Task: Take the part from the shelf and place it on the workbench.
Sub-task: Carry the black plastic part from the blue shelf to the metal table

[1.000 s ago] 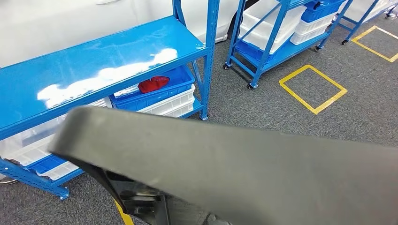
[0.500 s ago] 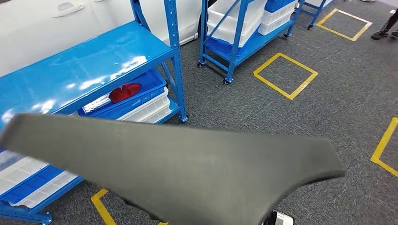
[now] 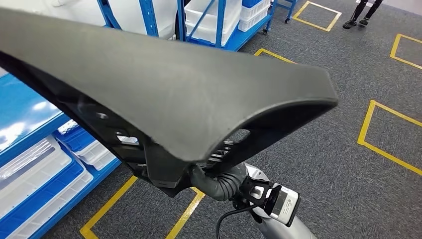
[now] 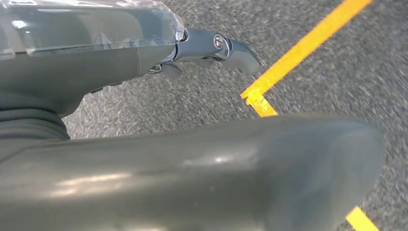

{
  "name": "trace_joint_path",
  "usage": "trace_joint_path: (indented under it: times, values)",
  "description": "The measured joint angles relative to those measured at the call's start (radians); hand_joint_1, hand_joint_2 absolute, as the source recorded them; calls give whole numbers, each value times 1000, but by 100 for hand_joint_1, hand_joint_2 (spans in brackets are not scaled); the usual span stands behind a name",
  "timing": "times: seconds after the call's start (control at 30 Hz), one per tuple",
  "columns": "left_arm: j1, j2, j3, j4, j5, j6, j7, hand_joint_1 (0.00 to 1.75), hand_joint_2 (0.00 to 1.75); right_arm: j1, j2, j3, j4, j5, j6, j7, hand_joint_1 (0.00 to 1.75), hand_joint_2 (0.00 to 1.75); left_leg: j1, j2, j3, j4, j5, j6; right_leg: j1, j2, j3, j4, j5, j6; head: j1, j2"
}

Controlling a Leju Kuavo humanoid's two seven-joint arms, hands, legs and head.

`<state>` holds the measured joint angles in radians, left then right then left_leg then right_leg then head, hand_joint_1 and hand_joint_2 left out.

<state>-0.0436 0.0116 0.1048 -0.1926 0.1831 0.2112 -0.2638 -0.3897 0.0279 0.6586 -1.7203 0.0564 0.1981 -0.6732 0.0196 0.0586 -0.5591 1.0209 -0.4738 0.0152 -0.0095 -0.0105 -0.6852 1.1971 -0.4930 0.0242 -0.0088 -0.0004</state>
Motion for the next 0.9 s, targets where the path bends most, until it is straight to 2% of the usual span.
trace_joint_path:
  times: [0.07,0.1,0.13,0.2,0.27,0.33,0.37,0.4,0.43,0.47,0.5,0.57,0.6,0.63,0.7,0.73,0.77,0.8,0.83,0.87,0.9]
  values:
    - [-1,-4,-5,0,-5,2,5,0,0,-9,8,-8,-1,1,-3,3,175,175,-4,17,7,-1,-5,-5,12,-37,67,-131,42,-17,0,0]
    - [-2,-6,-7,0,-7,2,7,0,0,-14,13,-12,-1,1,-5,5,175,175,-6,26,9,-2,-7,-9,18,-48,82,-163,47,-24,0,0]
    - [-2,-7,-8,0,-8,2,9,0,0,-18,17,-15,-1,2,-7,6,175,175,-7,35,11,-3,-8,-14,22,-50,85,-174,45,-29,0,0]
    - [-4,-8,-10,0,-9,2,12,0,0,-21,22,-20,-1,2,-11,8,175,175,-8,47,17,-8,-10,-24,19,-28,86,-184,51,-37,0,0]
    - [-6,-10,-10,0,-9,2,13,0,0,-24,28,-22,-1,4,-13,9,175,175,-6,14,7,24,-37,-32,10,-7,93,-201,61,-47,0,0]
    - [-5,-10,-10,0,-9,2,13,0,0,-29,35,-23,-1,5,-13,9,175,175,-5,-36,-48,140,-98,-37,6,13,97,-207,65,-53,0,0]
    - [-3,-10,-11,0,-9,2,13,0,0,-30,38,-23,0,5,-13,9,175,175,-4,-46,-83,209,-125,-39,7,24,96,-206,65,-54,0,0]
    - [-1,-10,-10,0,-9,2,14,0,0,-29,39,-23,0,5,-13,9,175,175,-4,-50,-111,259,-136,-41,7,38,96,-204,64,-54,0,0]
    - [1,-10,-10,0,-9,3,15,0,0,-29,39,-23,2,5,-13,9,175,175,-2,-51,-123,274,-127,-43,6,51,96,-202,63,-54,0,0]
    - [2,-10,-10,0,-9,3,15,0,0,-29,40,-23,3,6,-13,9,175,175,0,-53,-116,245,-97,-45,5,66,96,-198,62,-52,0,0]
    - [2,-10,-10,0,-9,4,15,0,0,-29,41,-23,4,6,-13,9,175,175,3,-61,-90,181,-53,-46,4,80,96,-193,59,-48,0,0]
    - [3,-9,-10,0,-6,4,15,0,0,-30,45,-23,5,5,-10,10,175,175,10,-96,-35,53,2,-47,3,106,92,-179,51,-38,0,0]
    - [3,-9,-10,0,-4,5,14,0,0,-31,47,-23,5,4,-7,10,175,175,11,-108,-20,20,10,-44,3,115,88,-174,49,-31,0,0]
    - [1,-9,-10,0,-2,7,13,0,0,-30,49,-23,5,3,-5,11,175,175,10,-113,-16,12,6,-39,3,123,84,-171,49,-26,0,0]
    - [-3,-10,-10,0,1,21,11,0,0,-29,51,-23,5,3,-6,11,175,175,6,-97,-16,10,9,-25,0,133,79,-172,51,-14,0,0]
    - [-4,-10,-9,0,2,30,8,0,0,-27,50,-24,3,4,-11,11,175,175,6,-87,-16,8,11,-17,0,119,74,-165,46,-9,0,0]
    - [-4,-11,-9,0,2,40,3,0,0,-25,50,-24,1,6,-17,10,175,175,7,-77,-15,6,13,-10,1,95,63,-141,32,-5,0,0]
    - [-2,-11,-8,0,0,47,-2,0,0,-23,50,-25,-1,7,-23,9,175,175,8,-65,-15,4,13,-5,2,66,41,-96,6,0,0,0]
    - [0,-11,-8,0,-4,51,-8,0,0,-20,50,-27,-3,7,-29,7,175,175,6,-54,-15,4,12,-1,3,36,8,-30,-26,3,0,0]
    - [2,-11,-8,0,-8,48,-13,0,0,-15,49,-29,-4,7,-34,5,175,175,4,-42,-15,4,11,1,2,23,-29,43,-57,6,0,0]
    - [4,-11,-8,0,-13,39,-16,0,0,-8,48,-32,-4,6,-38,3,175,175,2,-30,-15,4,10,2,2,17,-60,102,-76,7,0,0]
